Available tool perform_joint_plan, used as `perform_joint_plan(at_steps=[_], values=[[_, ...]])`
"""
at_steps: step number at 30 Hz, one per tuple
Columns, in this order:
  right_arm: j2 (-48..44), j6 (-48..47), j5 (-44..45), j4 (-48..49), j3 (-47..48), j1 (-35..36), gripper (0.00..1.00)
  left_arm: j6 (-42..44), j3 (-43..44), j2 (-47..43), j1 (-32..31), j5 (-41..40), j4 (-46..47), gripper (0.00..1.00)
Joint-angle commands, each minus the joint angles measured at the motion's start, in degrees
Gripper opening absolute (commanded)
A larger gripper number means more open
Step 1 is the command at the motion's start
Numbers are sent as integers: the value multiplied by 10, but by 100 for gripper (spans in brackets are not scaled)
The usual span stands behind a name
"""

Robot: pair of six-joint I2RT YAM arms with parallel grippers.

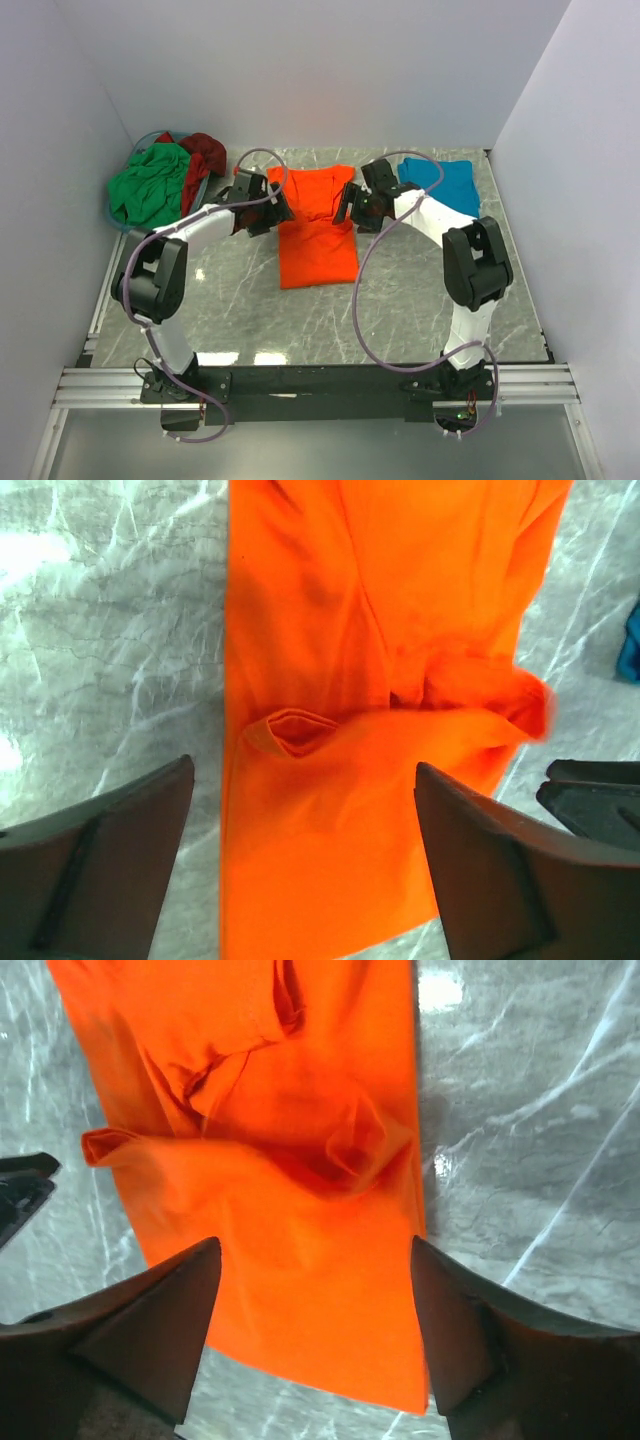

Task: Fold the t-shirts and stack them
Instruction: Fold the tshirt

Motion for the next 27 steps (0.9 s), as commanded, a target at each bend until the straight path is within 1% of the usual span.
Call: perform_joint_plan(at_steps=[1, 5, 10, 11, 14, 15, 17, 18, 23, 27], values=[[-46, 4, 0, 16, 4, -2, 84, 20, 11, -42, 2, -15, -3, 99], [-87, -3, -2, 27, -37, 0, 86, 19, -11, -79, 2, 16, 11, 99], [-151, -11, -8, 37, -97, 6, 87, 5, -67, -130, 2, 50, 29, 100], [-162, -10, -9, 41, -126, 6, 87, 2, -78, -140, 2, 57, 31, 99], [-211, -5, -15, 57, -186, 6, 87, -25, -134, -180, 2, 75, 47, 99], [-231, -5, -19, 66, -201, 7, 87, -35, -168, -191, 2, 83, 55, 100], [-247, 1, -38, 75, -240, 9, 87, -47, -198, -223, 0, 88, 60, 99], [-256, 3, -44, 84, -251, 9, 87, -54, -227, -241, -2, 91, 64, 99], [-269, 19, -62, 112, -308, 12, 87, -83, -311, -271, -18, 99, 94, 99], [-250, 28, -67, 125, -323, 15, 86, -101, -340, -250, -36, 125, 138, 98]])
